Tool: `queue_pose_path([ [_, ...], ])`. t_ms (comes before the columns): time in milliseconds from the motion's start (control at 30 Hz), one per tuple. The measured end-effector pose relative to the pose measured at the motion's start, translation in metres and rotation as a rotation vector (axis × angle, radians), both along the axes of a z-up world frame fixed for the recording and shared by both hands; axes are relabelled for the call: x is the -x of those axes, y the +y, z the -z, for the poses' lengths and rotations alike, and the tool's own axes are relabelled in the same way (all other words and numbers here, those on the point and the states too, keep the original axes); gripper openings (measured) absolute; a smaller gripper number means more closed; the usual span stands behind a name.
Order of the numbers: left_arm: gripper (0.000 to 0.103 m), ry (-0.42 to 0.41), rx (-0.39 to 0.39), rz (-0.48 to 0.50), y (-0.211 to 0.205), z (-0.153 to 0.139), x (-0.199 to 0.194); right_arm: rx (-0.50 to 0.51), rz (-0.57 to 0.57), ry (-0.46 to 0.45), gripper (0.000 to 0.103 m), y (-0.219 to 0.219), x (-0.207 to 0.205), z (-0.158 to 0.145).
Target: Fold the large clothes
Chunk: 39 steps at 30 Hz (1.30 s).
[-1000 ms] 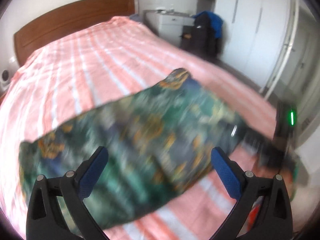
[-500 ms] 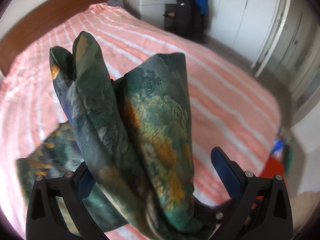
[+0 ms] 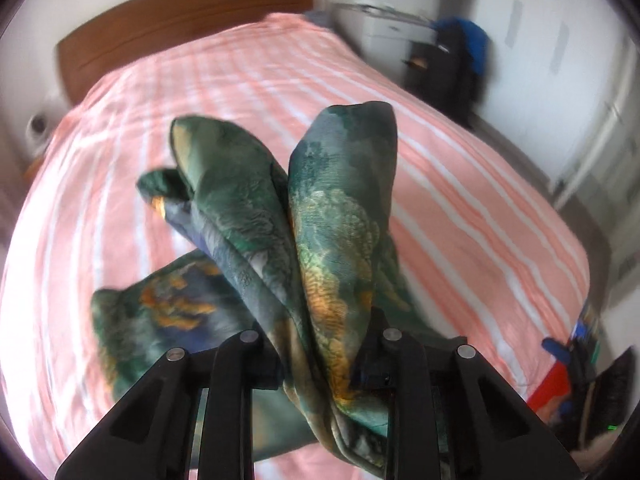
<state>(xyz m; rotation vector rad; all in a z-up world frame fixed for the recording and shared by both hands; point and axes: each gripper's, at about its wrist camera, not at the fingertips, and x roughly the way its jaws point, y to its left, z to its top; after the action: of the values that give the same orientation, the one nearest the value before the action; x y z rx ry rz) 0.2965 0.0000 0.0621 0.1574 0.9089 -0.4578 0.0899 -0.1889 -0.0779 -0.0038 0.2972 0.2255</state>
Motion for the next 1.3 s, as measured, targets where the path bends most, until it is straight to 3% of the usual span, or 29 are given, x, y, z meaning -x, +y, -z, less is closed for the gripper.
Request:
queue_pose_path([
  [167,0.025,0.043,0.090,-0.165,0.093,0.021,-0.020,0.019,0.029,0.165,0.085,-0.010,-0.016,0.049],
  [433,0.025,0.124,0.200,-0.361,0.200,0.108,-0.033,0.054,-0.003,0.218,0.085,0.000,-0.029,0.068],
  [567,0.027,0.174,0.377,-0.432,0.241,0.161,-0.027,0.076,-0.028,0.260,0.085,0.008,-0.033,0.072],
  [667,0.028,0.153,0.470,-0.432,0.251,0.178,-0.017,0.039,-0.080,0.282,0.080,0.017,-0.053,0.057],
  [833,0.029,0.134,0.520,-0.402,0.260,0.186,-0.014,-0.100,-0.149,0.253,0.071,0.050,-0.125,0.001],
  [967,0.030,0.140,0.555,-0.380,0.269,0.188,-0.015,-0.137,-0.334,0.251,0.070,0.118,-0.195,-0.028],
  [1033,0.035,0.129,0.551,-0.400,0.276,0.188,-0.018,-0.116,-0.450,0.372,0.070,0.158,-0.226,-0.006],
  [1067,0.043,0.119,0.550,-0.422,0.284,0.187,-0.005,-0.065,-0.462,0.460,0.070,0.181,-0.240,0.018],
  [1167,0.065,0.100,0.634,-0.482,0.306,0.183,0.013,0.118,-0.412,0.453,0.071,0.212,-0.240,0.052],
  [1200,0.083,0.087,0.628,-0.514,0.309,0.180,0.022,0.146,-0.405,0.437,0.071,0.216,-0.237,0.054],
  [1233,0.089,0.053,0.587,-0.568,0.310,0.177,0.035,0.164,-0.399,0.433,0.072,0.218,-0.235,0.053],
  [1300,0.090,0.004,0.571,-0.594,0.307,0.174,0.056,0.201,-0.394,0.461,0.075,0.222,-0.237,0.047],
])
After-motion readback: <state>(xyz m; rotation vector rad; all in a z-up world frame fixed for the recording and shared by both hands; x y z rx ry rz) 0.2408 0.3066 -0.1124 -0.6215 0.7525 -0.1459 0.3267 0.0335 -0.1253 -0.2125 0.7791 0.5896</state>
